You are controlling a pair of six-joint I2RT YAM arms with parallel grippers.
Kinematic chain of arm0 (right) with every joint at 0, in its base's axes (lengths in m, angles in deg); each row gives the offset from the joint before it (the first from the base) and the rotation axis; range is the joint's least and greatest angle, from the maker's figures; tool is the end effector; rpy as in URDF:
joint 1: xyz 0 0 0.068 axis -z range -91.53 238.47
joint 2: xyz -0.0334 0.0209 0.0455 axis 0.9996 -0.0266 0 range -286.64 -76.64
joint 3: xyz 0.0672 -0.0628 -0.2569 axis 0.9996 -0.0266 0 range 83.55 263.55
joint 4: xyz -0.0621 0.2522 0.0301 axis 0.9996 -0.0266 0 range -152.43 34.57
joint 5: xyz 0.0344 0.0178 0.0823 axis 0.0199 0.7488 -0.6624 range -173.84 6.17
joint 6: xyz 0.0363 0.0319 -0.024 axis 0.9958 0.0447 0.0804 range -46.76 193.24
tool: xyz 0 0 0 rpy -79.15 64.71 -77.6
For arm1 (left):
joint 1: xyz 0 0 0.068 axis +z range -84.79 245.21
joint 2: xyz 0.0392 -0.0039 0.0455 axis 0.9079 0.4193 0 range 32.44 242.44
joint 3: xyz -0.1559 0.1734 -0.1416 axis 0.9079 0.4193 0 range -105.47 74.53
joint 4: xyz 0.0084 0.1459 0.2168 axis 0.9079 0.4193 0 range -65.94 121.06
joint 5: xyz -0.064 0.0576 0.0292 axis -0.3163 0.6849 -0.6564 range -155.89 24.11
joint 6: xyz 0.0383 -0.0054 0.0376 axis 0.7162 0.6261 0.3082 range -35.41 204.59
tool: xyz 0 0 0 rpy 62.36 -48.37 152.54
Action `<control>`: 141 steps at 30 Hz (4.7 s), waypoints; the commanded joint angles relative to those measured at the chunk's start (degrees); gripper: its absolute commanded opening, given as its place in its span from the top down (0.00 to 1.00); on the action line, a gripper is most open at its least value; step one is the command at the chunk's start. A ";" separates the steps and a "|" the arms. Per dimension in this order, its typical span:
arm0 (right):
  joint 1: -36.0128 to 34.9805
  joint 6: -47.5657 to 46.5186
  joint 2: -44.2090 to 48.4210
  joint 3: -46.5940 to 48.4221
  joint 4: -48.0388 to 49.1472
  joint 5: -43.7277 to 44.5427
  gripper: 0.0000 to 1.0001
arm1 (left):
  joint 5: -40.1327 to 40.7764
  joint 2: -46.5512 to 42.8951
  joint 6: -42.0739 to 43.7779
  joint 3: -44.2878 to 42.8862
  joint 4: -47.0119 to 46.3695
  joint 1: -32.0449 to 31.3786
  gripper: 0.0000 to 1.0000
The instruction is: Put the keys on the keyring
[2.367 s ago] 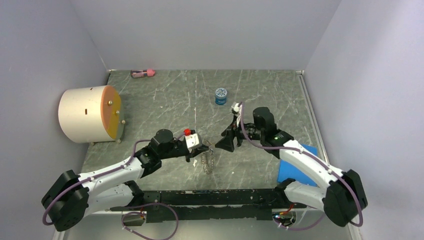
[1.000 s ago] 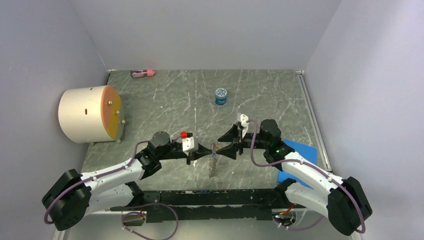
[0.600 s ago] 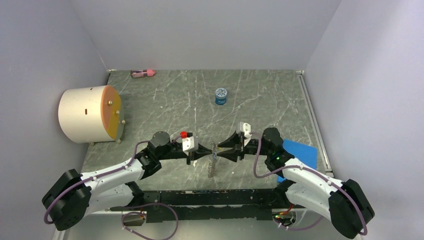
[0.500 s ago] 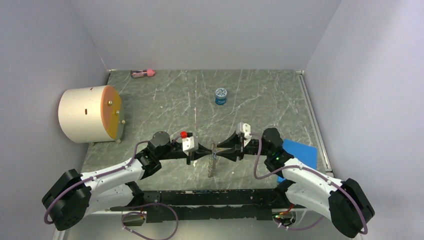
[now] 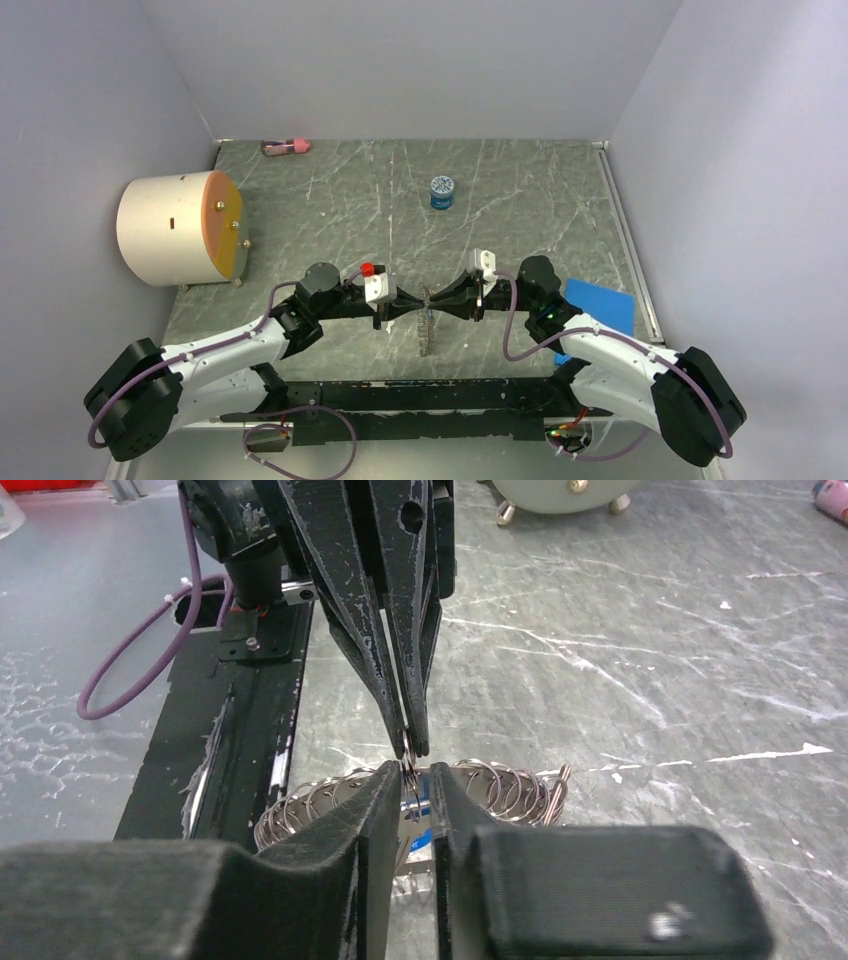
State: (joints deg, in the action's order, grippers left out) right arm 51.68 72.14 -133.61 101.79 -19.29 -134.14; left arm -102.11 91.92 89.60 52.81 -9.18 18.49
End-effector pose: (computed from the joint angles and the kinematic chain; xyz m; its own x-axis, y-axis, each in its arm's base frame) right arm 0.1450 0.1426 0.2240 -0.0171 -0.0281 -0.9995 -0.9986 0.0506 0.0157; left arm 0.1346 -0.1737 0.2303 0.0328 0.0681 -0.9971 0.9921 0.1186 0.0407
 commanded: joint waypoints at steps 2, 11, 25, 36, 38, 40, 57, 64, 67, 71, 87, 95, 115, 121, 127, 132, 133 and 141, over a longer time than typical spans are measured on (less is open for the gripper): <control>-0.25 -1.05 -1.30 2.15 3.04 -2.41 0.84 | -1.39 -1.32 -0.57 -0.03 -4.09 -0.23 0.97; -0.30 -1.14 -1.23 3.38 1.75 -3.14 1.00 | -1.22 -1.22 -0.65 0.21 -4.22 -0.22 0.97; -0.53 -7.63 1.84 13.03 -24.33 3.41 1.00 | 5.51 -5.80 5.40 -2.88 10.54 -0.19 0.63; -4.20 -15.30 -2.66 27.56 -50.59 13.55 1.00 | 7.34 -4.30 11.83 -7.05 17.63 -0.16 0.60; -4.59 -16.22 -4.16 30.35 -54.61 15.27 1.00 | 7.90 -4.07 12.75 -7.35 18.09 -0.21 0.60; -4.76 -16.60 -5.54 32.27 -58.24 17.11 1.00 | 7.91 -3.86 13.37 -7.46 18.09 -0.23 0.60; -8.95 -19.61 -17.10 46.76 -79.72 30.45 1.00 | -1.18 3.78 16.20 -8.85 10.53 -0.19 0.60; -10.03 -20.91 -17.46 47.68 -81.24 28.60 1.00 | -1.26 8.54 15.70 -8.50 2.38 -0.18 0.60; -10.30 -21.41 -16.82 47.54 -80.72 27.85 1.00 | -1.93 9.93 15.91 -8.91 1.22 -0.15 0.60; -10.31 -21.75 -15.63 46.83 -79.56 27.80 1.00 | -4.00 10.99 15.48 -8.76 -1.12 -0.19 0.63; -10.45 -21.58 -15.98 46.63 -78.56 27.14 1.00 | -6.60 13.71 14.83 -10.20 -1.71 -0.19 0.76; -10.47 -21.65 -15.97 46.71 -78.24 27.15 1.00 | -7.18 14.95 14.01 -10.59 -3.41 -0.18 0.89; -4.75 -9.54 -7.00 39.19 -57.63 24.28 0.30 | -0.25 12.65 3.49 -6.07 -12.20 0.98 0.98; 3.69 -1.97 -0.84 30.79 -46.33 13.43 0.27 | 0.11 12.63 -2.70 -2.35 -24.32 2.42 0.97; 6.24 -0.02 5.60 22.24 -34.37 3.50 0.29 | -1.66 11.83 -8.13 0.13 -34.79 3.59 0.97; 6.43 -0.28 6.21 18.48 -26.21 -5.50 0.36 | -4.13 10.70 -9.47 0.72 -38.34 4.05 0.97; 6.46 -0.15 5.87 18.31 -24.89 -6.91 0.38 | -4.60 10.47 -9.56 0.71 -38.65 4.09 0.97; 6.38 1.02 0.59 19.81 -18.61 -13.61 0.59 | -5.87 9.93 -10.69 0.54 -39.70 4.12 0.97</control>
State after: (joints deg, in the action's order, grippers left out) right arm 57.95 72.49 -131.12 120.00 -44.64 -141.66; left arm -106.66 103.12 80.51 53.64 -43.08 22.34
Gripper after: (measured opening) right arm 0.461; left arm 0.034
